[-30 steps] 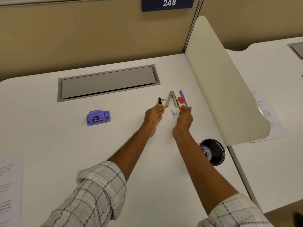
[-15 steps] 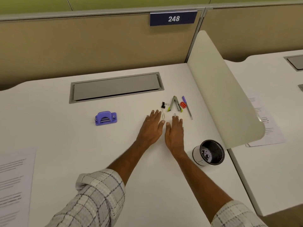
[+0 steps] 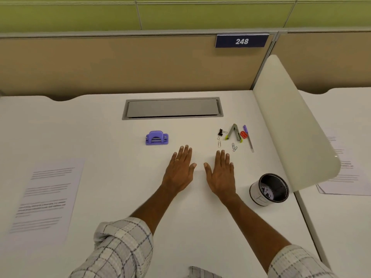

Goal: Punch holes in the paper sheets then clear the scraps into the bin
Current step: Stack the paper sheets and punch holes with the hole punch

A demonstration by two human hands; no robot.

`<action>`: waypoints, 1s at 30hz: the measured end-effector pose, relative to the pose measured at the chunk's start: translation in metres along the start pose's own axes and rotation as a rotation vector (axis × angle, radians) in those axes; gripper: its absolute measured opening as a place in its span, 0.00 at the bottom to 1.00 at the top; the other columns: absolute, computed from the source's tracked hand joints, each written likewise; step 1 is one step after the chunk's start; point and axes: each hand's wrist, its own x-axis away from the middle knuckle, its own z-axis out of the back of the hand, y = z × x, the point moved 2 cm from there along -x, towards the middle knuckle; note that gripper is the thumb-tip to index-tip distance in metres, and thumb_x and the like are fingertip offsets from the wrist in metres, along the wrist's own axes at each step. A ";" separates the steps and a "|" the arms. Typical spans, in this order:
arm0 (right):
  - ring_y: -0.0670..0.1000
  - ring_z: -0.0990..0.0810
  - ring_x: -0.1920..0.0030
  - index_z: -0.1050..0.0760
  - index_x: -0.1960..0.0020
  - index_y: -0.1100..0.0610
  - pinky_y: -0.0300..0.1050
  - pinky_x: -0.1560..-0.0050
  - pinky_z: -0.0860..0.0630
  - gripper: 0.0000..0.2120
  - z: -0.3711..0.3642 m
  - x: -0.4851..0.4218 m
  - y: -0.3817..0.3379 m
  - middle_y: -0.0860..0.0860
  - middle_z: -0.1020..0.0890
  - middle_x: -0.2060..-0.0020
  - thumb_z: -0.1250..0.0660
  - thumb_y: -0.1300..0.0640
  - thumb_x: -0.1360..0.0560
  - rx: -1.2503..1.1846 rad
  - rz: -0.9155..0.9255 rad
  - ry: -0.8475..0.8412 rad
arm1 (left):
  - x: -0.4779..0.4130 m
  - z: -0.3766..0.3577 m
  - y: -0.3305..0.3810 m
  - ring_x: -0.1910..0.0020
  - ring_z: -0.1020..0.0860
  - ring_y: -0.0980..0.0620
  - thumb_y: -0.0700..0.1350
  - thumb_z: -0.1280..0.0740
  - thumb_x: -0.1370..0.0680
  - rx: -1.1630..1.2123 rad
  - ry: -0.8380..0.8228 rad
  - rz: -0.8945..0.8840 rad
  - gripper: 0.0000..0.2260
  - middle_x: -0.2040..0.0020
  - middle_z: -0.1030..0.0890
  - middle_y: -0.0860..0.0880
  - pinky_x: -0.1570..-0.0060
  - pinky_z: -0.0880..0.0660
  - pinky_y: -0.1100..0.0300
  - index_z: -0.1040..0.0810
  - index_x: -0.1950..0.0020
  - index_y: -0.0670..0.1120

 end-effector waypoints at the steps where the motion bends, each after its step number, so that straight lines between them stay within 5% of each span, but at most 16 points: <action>1: 0.55 0.57 0.18 0.56 0.18 0.58 0.55 0.19 0.54 0.35 -0.002 0.003 -0.004 0.55 0.53 0.18 0.53 0.39 0.16 0.005 0.021 -0.001 | 0.007 0.001 -0.004 0.16 0.60 0.49 0.57 0.54 0.13 0.006 0.009 0.018 0.30 0.15 0.59 0.48 0.19 0.62 0.53 0.59 0.16 0.47; 30: 0.53 0.59 0.18 0.58 0.18 0.57 0.50 0.20 0.58 0.33 -0.073 0.137 -0.205 0.53 0.56 0.18 0.55 0.40 0.16 0.027 0.244 -0.062 | 0.203 0.025 -0.188 0.16 0.59 0.48 0.57 0.53 0.13 0.021 0.207 0.191 0.29 0.15 0.57 0.48 0.20 0.64 0.55 0.57 0.16 0.47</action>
